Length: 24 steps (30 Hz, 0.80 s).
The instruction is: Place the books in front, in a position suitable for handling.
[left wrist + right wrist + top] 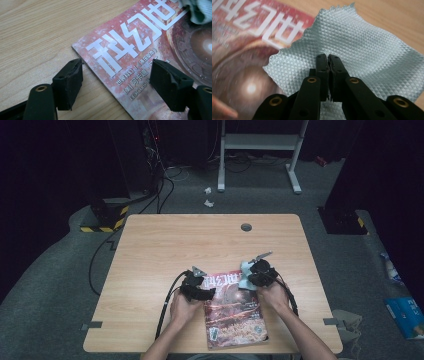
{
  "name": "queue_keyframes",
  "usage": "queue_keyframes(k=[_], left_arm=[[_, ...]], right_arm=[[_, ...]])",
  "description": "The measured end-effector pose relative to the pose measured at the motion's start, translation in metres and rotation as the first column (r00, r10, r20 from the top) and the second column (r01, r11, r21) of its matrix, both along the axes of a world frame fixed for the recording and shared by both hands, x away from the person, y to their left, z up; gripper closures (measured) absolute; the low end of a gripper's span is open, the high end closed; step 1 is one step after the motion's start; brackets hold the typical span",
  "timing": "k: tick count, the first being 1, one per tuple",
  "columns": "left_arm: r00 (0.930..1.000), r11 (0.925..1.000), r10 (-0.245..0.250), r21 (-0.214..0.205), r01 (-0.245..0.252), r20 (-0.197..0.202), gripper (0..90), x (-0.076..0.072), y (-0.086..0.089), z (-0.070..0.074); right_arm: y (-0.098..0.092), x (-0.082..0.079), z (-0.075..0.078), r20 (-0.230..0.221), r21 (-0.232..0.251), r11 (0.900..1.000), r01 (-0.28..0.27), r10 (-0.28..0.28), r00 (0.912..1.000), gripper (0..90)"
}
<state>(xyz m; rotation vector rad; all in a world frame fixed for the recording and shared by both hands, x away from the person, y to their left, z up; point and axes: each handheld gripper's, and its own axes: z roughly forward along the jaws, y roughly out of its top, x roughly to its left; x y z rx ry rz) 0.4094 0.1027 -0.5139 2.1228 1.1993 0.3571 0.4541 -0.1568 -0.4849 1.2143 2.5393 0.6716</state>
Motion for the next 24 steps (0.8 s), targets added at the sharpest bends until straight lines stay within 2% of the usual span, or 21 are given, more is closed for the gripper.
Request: queue_keyframes(k=[4, 8, 13, 15, 18, 24], left_arm=[[1.0, 1.0, 0.006, -0.001, -0.006, 0.0, 26.6, -0.001, 0.0, 0.0], [0.9999, 0.9999, 0.011, 0.0, -0.011, -0.003, 26.7, -0.001, -0.001, 0.0], [0.9999, 0.9999, 0.015, 0.008, -0.015, -0.007, 27.0, 0.0, -0.001, 0.001], [0.9998, 0.9998, 0.018, 0.005, -0.018, -0.012, 27.0, -0.001, -0.002, 0.001], [0.9997, 0.9998, 0.017, 0.01, -0.017, -0.016, 27.0, 0.001, -0.002, 0.002], [0.9996, 0.9997, 0.021, 0.014, -0.02, -0.017, 26.8, 0.006, -0.001, 0.002]], right_arm=[[-0.01, -0.023, -0.001, -0.003, 0.009, 0.9999, -0.009, 0.009, 1.0, 85.9], [-0.017, -0.045, -0.001, 0.003, 0.014, 0.999, -0.043, 0.043, 0.9991, 84.9], [-0.026, -0.074, -0.001, -0.015, 0.033, 0.9964, -0.078, 0.079, 0.9968, 80.5], [-0.03, -0.083, -0.003, -0.025, 0.045, 0.9962, -0.074, 0.076, 0.9968, 79.7], [-0.036, -0.086, -0.004, -0.021, 0.065, 0.9956, -0.068, 0.069, 0.9974, 76.6], [-0.035, -0.069, -0.004, -0.008, 0.056, 0.9981, -0.028, 0.028, 0.9996, 77.7]])
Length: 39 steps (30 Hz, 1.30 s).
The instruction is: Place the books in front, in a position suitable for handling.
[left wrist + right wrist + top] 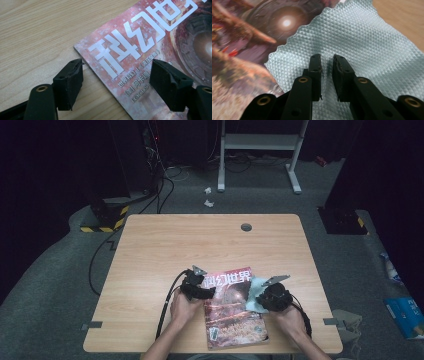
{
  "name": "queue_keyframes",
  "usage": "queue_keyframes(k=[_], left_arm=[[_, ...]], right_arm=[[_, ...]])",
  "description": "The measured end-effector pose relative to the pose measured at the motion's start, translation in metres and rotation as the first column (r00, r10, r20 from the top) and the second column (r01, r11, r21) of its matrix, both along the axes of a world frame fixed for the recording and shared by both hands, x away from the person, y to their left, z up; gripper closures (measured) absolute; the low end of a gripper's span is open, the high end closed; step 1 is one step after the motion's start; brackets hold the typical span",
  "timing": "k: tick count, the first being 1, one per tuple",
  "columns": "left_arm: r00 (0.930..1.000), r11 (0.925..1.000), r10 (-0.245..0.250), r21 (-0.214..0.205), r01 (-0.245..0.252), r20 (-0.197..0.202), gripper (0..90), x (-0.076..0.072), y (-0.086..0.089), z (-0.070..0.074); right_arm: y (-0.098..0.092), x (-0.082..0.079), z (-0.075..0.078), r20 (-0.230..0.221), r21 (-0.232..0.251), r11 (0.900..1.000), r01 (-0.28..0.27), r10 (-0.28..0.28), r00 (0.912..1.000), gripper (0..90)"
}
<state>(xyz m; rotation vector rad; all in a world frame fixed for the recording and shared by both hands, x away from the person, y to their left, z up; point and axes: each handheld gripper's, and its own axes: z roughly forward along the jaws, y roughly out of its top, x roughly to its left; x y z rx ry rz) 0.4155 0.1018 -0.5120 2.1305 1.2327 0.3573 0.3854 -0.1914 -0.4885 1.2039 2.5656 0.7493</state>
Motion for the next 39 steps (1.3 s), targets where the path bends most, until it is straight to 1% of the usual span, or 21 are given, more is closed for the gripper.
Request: queue_keyframes(k=[1, 2, 3, 6, 7, 9, 11, 13, 16, 17, 20, 21, 23, 25, 27, 28, 32, 34, 36, 37, 39], left_arm=[[1.0, 1.0, 0.004, -0.002, -0.004, -0.002, 26.8, 0.001, 0.0, 0.0], [0.9999, 0.9999, 0.01, -0.004, -0.01, 0.004, 26.8, 0.004, 0.001, 0.0], [0.9998, 0.9998, 0.017, -0.008, -0.017, 0.01, 26.9, 0.005, 0.002, -0.001], [0.9994, 0.9995, 0.027, -0.015, -0.027, 0.022, 27.0, 0.008, 0.005, -0.002], [0.9993, 0.9995, 0.026, -0.015, -0.026, 0.026, 27.0, 0.009, 0.006, -0.002], [0.9994, 0.9995, 0.031, -0.013, -0.03, 0.018, 27.0, 0.011, 0.008, -0.002], [0.9996, 0.9996, 0.027, 0.004, -0.027, 0.009, 27.0, 0.016, 0.009, 0.0], [0.9993, 0.9993, 0.035, 0.016, -0.035, 0.011, 27.0, 0.019, 0.01, 0.001], [0.9988, 0.9988, 0.049, -0.007, -0.049, 0.004, 27.2, 0.022, 0.014, -0.001], [0.9987, 0.9987, 0.05, -0.004, -0.05, 0.007, 27.2, 0.022, 0.015, -0.001], [0.9982, 0.9982, 0.059, -0.011, -0.059, 0.007, 28.8, 0.022, 0.016, -0.001], [0.9984, 0.9984, 0.055, -0.009, -0.055, 0.009, 29.8, 0.022, 0.016, 0.0], [0.9986, 0.9988, 0.049, 0.003, -0.049, 0.018, 32.3, 0.02, 0.016, 0.001], [0.999, 0.9991, 0.041, 0.015, -0.041, 0.02, 33.7, 0.016, 0.017, 0.003], [0.9992, 0.9994, 0.034, 0.0, -0.034, 0.02, 33.6, 0.009, 0.02, 0.006], [0.9992, 0.9994, 0.034, -0.011, -0.034, 0.019, 33.7, 0.005, 0.021, 0.007], [0.9999, 0.9993, 0.017, -0.034, -0.016, 0.004, 33.7, -0.011, 0.025, 0.01], [1.0, 0.9993, 0.007, -0.037, -0.007, 0.003, 33.6, -0.021, 0.026, 0.011], [1.0, 0.9988, 0.001, -0.048, -0.002, -0.006, 33.6, -0.033, 0.026, 0.01], [1.0, 0.9989, -0.002, -0.047, 0.002, -0.003, 33.6, -0.036, 0.026, 0.009], [0.9999, 0.9991, -0.013, -0.04, 0.013, -0.006, 34.0, -0.046, 0.025, 0.007]], right_arm=[[0.0, 0.004, -0.001, 0.015, -0.019, 0.9998, -0.002, 0.003, 0.9999, 78.2], [0.0, 0.007, -0.002, 0.017, -0.022, 0.9998, 0.005, -0.005, 0.9998, 78.7], [-0.001, 0.012, -0.003, 0.006, -0.017, 0.9997, 0.019, -0.019, 0.9998, 78.9], [0.001, 0.021, -0.006, 0.019, -0.037, 0.9987, 0.035, -0.034, 0.9992, 79.4], [0.001, 0.024, -0.007, 0.035, -0.049, 0.9982, 0.034, -0.033, 0.9989, 79.5], [-0.001, 0.032, -0.007, 0.041, -0.061, 0.9964, 0.059, -0.057, 0.9976, 79.5], [-0.004, 0.038, -0.007, 0.051, -0.082, 0.9933, 0.081, -0.077, 0.9957, 79.5], [-0.01, 0.044, -0.007, 0.051, -0.076, 0.9906, 0.114, -0.11, 0.9925, 79.4], [-0.022, 0.049, -0.007, 0.054, -0.067, 0.9859, 0.153, -0.15, 0.9872, 78.8], [-0.025, 0.049, -0.007, 0.053, -0.066, 0.9834, 0.169, -0.166, 0.9847, 78.4], [-0.032, 0.051, -0.007, 0.054, -0.061, 0.9795, 0.192, -0.189, 0.9805, 74.7], [-0.034, 0.051, -0.006, 0.06, -0.059, 0.9806, 0.187, -0.184, 0.9812, 73.8], [-0.034, 0.047, -0.002, 0.067, -0.031, 0.9815, 0.189, -0.187, 0.9801, 71.8], [-0.035, 0.041, 0.006, 0.097, 0.016, 0.9838, 0.179, -0.179, 0.979, 69.9], [-0.032, 0.033, 0.013, 0.121, 0.065, 0.9844, 0.164, -0.171, 0.9778, 68.5], [-0.03, 0.029, 0.015, 0.122, 0.083, 0.9854, 0.149, -0.158, 0.9798, 68.1], [-0.019, 0.015, 0.011, 0.106, 0.134, 0.9865, 0.093, -0.108, 0.9885, 65.6], [-0.014, 0.009, 0.008, 0.091, 0.159, 0.9844, 0.075, -0.091, 0.9917, 64.4], [-0.009, 0.002, 0.003, 0.07, 0.193, 0.9794, 0.061, -0.076, 0.9946, 62.6], [-0.007, -0.002, 0.001, 0.068, 0.2, 0.9784, 0.051, -0.065, 0.9956, 61.7], [-0.003, -0.008, -0.003, 0.042, 0.211, 0.9763, 0.048, -0.059, 0.9974, 60.2]])
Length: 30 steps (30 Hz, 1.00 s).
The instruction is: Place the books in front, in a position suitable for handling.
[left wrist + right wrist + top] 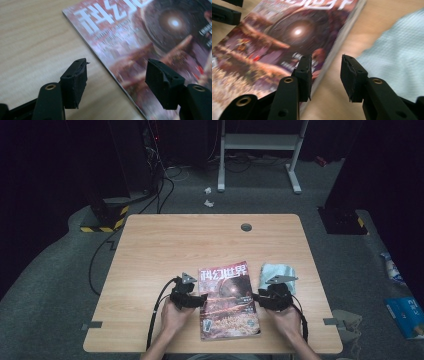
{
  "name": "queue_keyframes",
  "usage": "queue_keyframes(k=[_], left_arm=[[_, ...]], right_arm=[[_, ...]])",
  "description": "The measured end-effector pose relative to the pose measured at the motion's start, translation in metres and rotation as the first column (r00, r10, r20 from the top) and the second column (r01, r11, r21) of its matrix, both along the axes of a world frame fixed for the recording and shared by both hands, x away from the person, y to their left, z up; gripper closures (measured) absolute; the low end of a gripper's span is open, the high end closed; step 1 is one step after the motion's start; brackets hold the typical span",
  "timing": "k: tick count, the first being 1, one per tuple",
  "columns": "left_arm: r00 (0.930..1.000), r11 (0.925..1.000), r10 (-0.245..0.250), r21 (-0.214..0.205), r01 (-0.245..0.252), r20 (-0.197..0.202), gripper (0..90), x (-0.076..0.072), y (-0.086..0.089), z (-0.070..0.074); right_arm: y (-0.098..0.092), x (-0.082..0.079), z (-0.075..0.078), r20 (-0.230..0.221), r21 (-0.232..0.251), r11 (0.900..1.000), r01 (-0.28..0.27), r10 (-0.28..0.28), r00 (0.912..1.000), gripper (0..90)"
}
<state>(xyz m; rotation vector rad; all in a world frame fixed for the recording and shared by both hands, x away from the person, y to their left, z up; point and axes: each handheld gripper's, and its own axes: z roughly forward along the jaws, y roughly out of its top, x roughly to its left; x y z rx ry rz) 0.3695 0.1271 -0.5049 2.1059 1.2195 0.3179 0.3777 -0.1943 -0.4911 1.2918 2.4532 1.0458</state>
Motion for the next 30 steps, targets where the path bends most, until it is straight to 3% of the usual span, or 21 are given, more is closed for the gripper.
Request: queue_keyframes(k=[5, 10, 20, 30], left_arm=[[0.9998, 0.9999, -0.009, -0.013, 0.009, -0.02, 34.1, -0.018, -0.003, -0.004], [0.9996, 0.9998, -0.014, -0.014, 0.014, -0.024, 34.6, -0.024, -0.01, -0.006], [0.9996, 0.9996, -0.027, -0.004, 0.027, 0.01, 40.1, -0.013, -0.016, -0.007], [0.9998, 0.9997, -0.018, 0.014, 0.018, -0.009, 40.3, 0.008, -0.016, -0.005]], right_arm=[[0.005, -0.011, -0.008, -0.032, 0.006, 0.9999, -0.009, 0.01, 0.9994, 57.1], [0.008, -0.014, -0.015, -0.066, 0.011, 0.9997, -0.021, 0.022, 0.9976, 55.7], [0.014, -0.013, -0.016, -0.06, -0.013, 0.9999, -0.007, 0.006, 0.9982, 54.8], [0.019, -0.001, -0.015, -0.06, -0.03, 0.9995, 0.011, -0.013, 0.9981, 56.2]])
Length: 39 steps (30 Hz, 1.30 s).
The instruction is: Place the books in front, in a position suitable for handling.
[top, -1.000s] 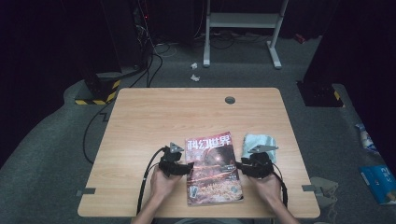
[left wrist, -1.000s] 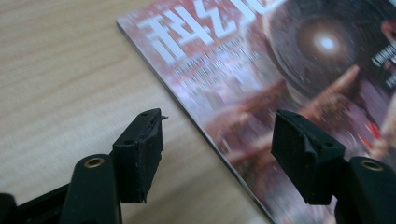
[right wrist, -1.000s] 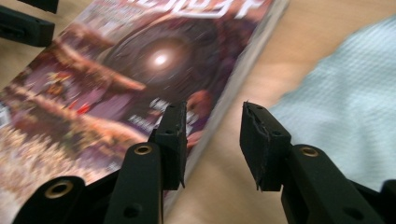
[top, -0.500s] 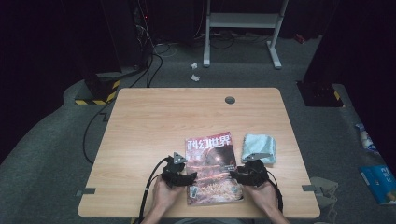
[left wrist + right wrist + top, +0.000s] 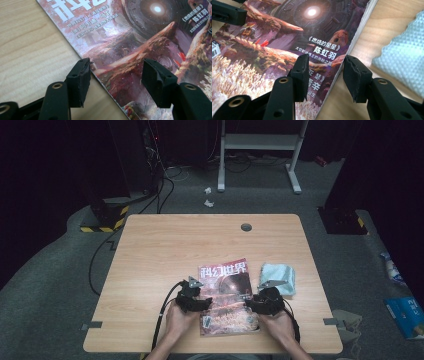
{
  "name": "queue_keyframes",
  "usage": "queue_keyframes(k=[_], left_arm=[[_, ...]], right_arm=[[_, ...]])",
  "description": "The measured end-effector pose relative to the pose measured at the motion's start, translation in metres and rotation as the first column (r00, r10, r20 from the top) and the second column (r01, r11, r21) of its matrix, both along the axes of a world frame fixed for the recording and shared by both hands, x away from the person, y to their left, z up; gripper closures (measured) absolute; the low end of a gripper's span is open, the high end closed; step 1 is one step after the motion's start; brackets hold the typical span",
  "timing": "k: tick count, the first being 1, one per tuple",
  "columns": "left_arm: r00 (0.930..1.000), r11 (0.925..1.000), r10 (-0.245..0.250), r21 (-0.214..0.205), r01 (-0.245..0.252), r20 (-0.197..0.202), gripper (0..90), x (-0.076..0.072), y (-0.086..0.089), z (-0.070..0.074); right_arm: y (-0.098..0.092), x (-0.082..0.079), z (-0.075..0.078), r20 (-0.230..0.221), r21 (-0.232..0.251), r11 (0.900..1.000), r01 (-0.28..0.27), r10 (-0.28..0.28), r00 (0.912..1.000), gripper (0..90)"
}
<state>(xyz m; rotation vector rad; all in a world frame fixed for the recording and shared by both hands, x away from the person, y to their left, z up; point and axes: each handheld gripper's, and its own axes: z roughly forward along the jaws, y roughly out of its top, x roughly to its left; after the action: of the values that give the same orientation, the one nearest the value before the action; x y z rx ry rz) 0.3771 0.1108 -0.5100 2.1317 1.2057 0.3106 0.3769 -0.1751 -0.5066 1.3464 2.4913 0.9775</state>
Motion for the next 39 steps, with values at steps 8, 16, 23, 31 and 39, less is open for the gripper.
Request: queue_keyframes(k=[8, 16, 23, 31, 39], left_arm=[[0.9996, 0.9997, 0.024, 0.007, -0.024, 0.012, 40.4, 0.028, -0.001, 0.0], [0.9971, 0.9978, 0.061, -0.029, -0.06, 0.046, 39.8, 0.048, 0.004, -0.005], [0.9979, 0.9979, 0.058, -0.03, -0.057, 0.029, 37.3, 0.03, 0.004, -0.003], [0.9977, 0.9982, 0.058, -0.02, -0.057, 0.036, 35.6, 0.021, 0.003, -0.004], [0.9975, 0.9982, 0.057, -0.019, -0.056, 0.041, 34.0, 0.023, 0.004, -0.005]], right_arm=[[0.005, 0.025, 0.001, -0.009, -0.003, 0.9996, 0.027, -0.027, 0.9996, 58.2], [0.009, 0.047, 0.002, -0.014, -0.017, 0.9992, 0.035, -0.035, 0.9993, 58.2], [0.005, 0.049, 0.009, -0.025, -0.011, 0.9997, 0.022, -0.022, 0.9994, 56.7], [0.002, 0.059, 0.018, -0.036, -0.026, 0.9991, 0.035, -0.035, 0.9987, 54.9], [0.007, 0.078, 0.023, -0.044, -0.056, 0.9978, 0.034, -0.037, 0.9984, 53.8]])
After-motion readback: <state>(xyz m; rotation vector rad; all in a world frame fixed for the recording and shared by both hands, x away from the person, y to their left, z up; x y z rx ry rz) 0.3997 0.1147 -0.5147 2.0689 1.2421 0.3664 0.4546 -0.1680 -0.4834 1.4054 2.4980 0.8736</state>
